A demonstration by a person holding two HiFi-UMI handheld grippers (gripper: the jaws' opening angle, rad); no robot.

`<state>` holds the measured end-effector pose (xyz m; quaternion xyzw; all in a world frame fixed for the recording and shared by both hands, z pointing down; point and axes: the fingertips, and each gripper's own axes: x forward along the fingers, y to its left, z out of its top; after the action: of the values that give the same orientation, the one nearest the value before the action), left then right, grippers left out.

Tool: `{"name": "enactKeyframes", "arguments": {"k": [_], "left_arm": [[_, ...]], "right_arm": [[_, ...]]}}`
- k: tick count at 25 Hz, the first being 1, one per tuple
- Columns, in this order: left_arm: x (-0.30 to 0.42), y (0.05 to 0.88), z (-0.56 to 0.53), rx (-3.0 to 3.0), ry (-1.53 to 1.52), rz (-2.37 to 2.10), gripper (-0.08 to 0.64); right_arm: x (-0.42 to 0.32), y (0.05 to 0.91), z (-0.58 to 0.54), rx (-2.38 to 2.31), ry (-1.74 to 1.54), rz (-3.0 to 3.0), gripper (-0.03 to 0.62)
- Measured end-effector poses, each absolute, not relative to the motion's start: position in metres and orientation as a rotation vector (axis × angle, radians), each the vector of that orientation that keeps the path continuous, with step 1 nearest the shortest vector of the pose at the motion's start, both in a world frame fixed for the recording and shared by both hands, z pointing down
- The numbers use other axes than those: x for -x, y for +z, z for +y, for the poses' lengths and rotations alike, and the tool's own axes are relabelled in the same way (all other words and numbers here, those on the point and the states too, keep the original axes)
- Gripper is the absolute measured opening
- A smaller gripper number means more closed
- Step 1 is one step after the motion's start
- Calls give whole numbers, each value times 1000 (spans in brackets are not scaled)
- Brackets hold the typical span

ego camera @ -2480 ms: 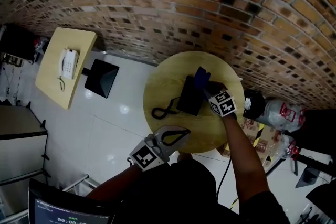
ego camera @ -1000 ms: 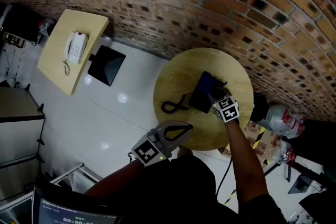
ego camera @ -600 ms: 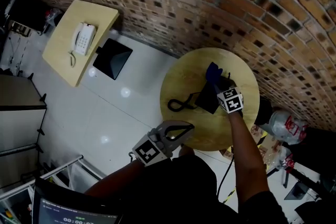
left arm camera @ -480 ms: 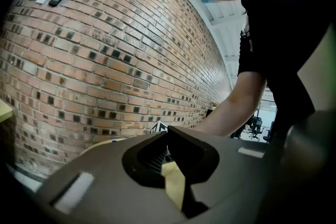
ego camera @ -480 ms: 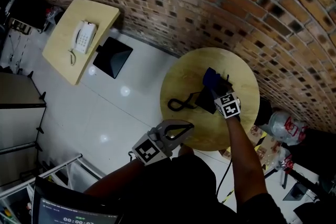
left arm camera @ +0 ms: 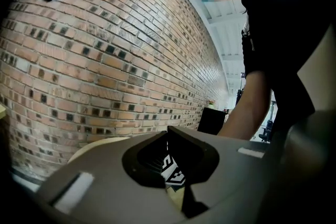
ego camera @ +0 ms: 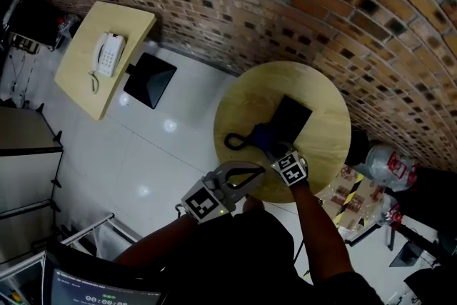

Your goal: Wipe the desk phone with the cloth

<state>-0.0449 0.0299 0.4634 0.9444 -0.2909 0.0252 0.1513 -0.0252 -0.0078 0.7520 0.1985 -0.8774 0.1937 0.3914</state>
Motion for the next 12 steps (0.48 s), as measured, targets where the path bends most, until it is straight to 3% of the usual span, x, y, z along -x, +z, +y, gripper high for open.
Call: {"name": "enactKeyframes", "arguments": {"k": [5,12], "left_arm": [[31,462,29,-2732,87,-795,-8],[-3,458,27,-2761,92,-691,-8]], "right_arm": [[-15,720,-37,-681,505,-2292,89],[-145,713,-85,-1036,604,-2175,89]]}}
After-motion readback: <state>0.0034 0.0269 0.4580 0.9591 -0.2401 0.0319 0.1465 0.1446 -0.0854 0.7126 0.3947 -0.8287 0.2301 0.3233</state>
